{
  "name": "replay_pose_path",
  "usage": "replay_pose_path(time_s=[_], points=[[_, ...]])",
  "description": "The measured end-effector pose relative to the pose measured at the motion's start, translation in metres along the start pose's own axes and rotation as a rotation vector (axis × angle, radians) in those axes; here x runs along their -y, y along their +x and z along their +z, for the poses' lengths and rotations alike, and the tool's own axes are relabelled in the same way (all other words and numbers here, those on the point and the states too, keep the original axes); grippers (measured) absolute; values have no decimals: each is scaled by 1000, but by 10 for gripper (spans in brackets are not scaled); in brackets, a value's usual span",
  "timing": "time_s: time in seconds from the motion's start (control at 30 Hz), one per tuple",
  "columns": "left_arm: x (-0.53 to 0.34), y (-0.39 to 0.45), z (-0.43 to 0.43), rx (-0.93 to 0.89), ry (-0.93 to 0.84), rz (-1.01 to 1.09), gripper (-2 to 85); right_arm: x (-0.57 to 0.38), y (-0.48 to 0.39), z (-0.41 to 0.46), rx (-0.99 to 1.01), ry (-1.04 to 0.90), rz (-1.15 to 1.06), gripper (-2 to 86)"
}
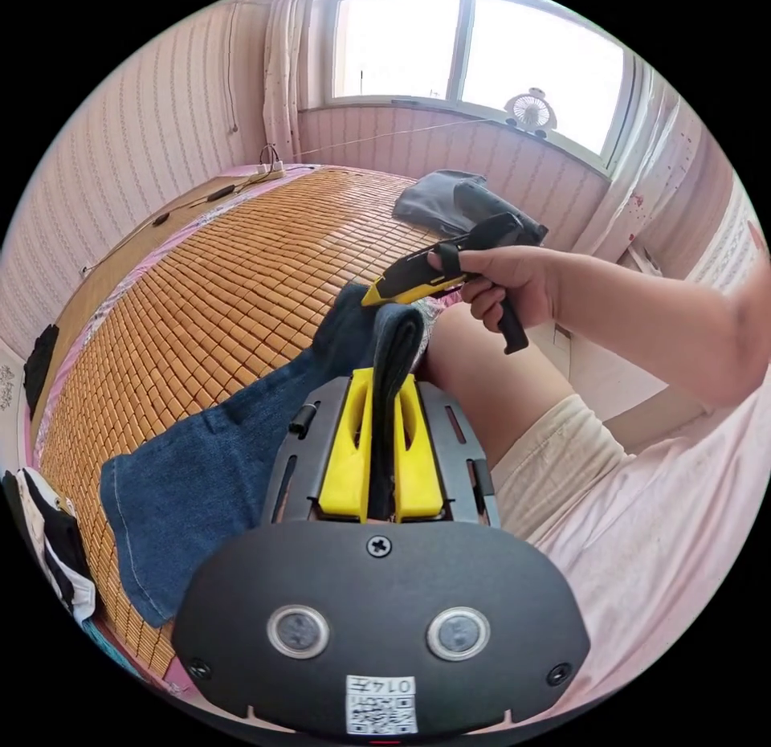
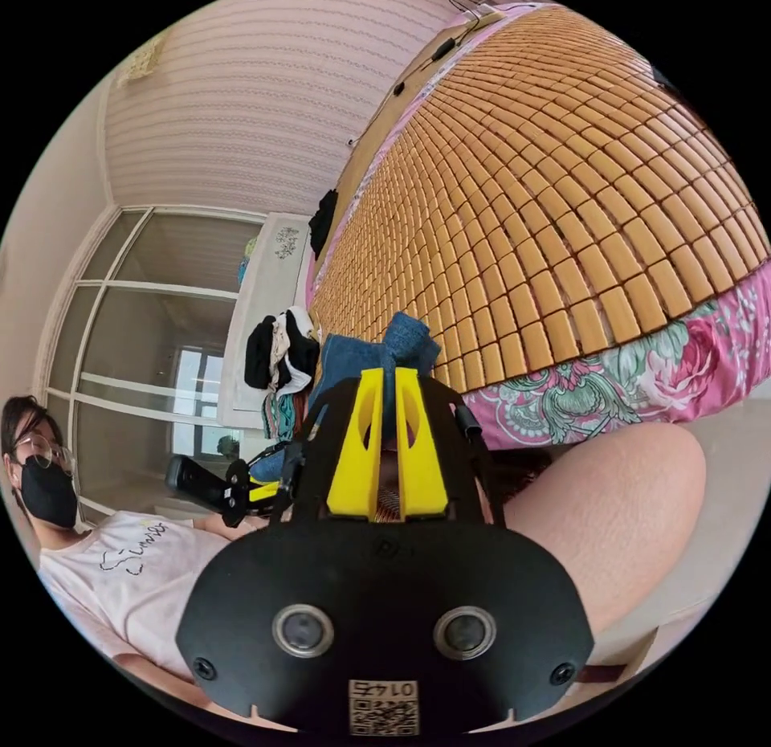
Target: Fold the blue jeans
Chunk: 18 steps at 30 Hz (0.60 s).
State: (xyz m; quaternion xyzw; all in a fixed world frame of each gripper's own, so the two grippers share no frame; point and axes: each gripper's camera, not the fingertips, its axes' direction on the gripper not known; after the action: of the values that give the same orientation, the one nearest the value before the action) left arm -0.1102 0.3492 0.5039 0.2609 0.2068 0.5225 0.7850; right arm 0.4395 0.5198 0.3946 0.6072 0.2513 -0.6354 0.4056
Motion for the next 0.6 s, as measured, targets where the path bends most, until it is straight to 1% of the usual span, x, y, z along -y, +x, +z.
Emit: replay_pose_path(time_s=[0.07,0.17,0.27,0.33,0.43,0.5,0.6], points=[[5,-7,-10,7,54,8,41,0,-4,-15,74,80,-26,22],[29,-22,-24,-32,133,15,41,5,-23,-46,122,207,-105,15],[66,-32,-40,-62,235,28,42,21,-53,-82,147,312,-194,13],[84,-37,-48,-74,294,21,43,32,-76,-98,130,345,-261,12],[94,-53,-53,-56,341,-31,45,44,-113,-99,82,348,-344,12],[84,-71,-54,-62,348,-82,46,47,-134,-83,66,305,-399,12],[45,-109,-57,-36,343,-175,48,48,-169,-26,63,194,-489,13]])
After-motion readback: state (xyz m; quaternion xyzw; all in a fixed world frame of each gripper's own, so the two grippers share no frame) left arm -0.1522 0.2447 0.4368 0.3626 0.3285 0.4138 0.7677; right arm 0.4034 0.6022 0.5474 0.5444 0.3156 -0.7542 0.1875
